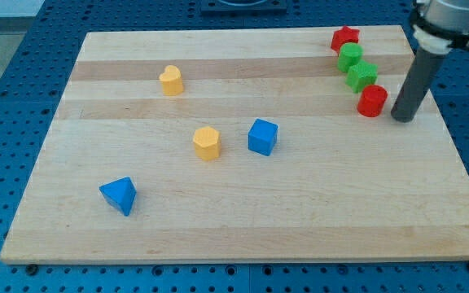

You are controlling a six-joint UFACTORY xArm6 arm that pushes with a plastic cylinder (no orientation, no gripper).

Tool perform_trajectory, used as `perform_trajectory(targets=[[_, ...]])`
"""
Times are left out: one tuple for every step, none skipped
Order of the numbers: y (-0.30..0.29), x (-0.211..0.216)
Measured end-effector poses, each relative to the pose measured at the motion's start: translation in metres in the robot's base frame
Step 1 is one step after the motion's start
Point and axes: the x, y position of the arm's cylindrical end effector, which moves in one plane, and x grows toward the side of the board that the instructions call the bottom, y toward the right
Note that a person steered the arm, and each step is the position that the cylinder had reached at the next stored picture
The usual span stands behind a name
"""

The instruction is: Slightly move the red circle below to the green star

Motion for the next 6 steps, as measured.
perform_trajectory(targets=[[-0.008,-0.020],[-0.014,-0.015],[0.001,0.007],[-0.002,0.016],[-0.018,0.019],[-0.030,0.012]])
